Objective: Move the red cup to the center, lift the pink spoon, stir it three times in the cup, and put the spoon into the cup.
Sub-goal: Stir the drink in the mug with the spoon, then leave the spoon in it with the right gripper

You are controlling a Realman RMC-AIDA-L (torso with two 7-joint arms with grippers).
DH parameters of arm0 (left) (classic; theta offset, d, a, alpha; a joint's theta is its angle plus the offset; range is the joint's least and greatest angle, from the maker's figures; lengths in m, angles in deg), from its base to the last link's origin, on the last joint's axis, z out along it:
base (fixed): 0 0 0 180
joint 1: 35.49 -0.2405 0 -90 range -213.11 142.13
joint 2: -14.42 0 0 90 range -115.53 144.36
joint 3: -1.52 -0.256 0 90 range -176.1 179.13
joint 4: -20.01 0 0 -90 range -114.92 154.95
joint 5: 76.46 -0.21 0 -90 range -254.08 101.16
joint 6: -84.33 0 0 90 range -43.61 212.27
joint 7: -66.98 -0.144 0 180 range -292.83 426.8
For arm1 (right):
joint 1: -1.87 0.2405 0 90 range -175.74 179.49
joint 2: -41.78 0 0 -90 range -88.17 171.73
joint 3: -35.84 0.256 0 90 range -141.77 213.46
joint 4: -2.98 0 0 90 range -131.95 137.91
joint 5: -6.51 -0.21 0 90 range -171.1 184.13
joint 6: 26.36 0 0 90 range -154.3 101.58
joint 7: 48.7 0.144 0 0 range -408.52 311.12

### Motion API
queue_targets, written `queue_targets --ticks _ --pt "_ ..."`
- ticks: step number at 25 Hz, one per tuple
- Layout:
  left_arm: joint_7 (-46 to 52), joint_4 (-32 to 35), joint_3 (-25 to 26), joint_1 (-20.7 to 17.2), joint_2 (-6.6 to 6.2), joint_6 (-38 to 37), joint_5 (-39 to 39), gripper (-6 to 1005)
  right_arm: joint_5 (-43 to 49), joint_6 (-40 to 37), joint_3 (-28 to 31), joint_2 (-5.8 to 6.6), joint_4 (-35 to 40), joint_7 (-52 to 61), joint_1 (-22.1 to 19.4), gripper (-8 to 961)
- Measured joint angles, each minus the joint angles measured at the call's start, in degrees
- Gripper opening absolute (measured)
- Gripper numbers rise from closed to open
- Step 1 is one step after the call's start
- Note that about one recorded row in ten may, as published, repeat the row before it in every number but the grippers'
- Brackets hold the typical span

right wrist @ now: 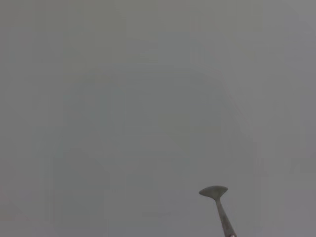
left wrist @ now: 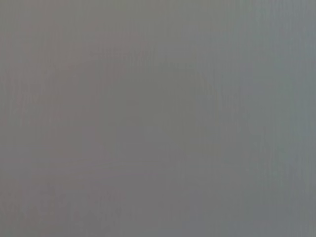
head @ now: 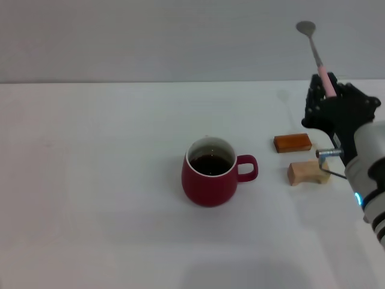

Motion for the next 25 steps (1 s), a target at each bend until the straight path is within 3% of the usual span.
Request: queue_targets --ticks 6,10,11,17,20,21,25 --pt "0.0 0.0 0.0 0.0 0.03 0.1 0.0 843 -0.1 10.3 6.9 -1.72 -5.5 -6.1 -4.0 155" --pt "0.0 0.0 0.0 0.0 0.08 0.1 0.0 843 0.5 10.3 8.3 -2.98 -5.7 -7.1 -5.2 155" --pt "0.0 0.0 0.0 0.0 0.1 0.1 0.0 843 1.4 8.5 8.9 -3.8 -4.8 -7.0 -5.9 155" --pt "0.0 0.0 0.0 0.0 0.23 0.1 0.0 843 7.2 -3.1 6.2 -3.97 1.7 0.1 -4.8 155" --pt "0.0 0.0 0.0 0.0 0.24 0.1 0.0 843 15.1 -9.6 5.6 -3.92 6.6 10.4 -4.9 155" --pt "0.0 0.0 0.0 0.1 0.24 0.1 0.0 843 20.6 -14.0 5.5 -3.87 9.8 18.7 -5.5 155" --pt "0.0 -0.1 0.0 0.4 0.23 0.0 0.0 843 27.4 -19.2 5.9 -3.21 13.5 30.8 -6.6 155"
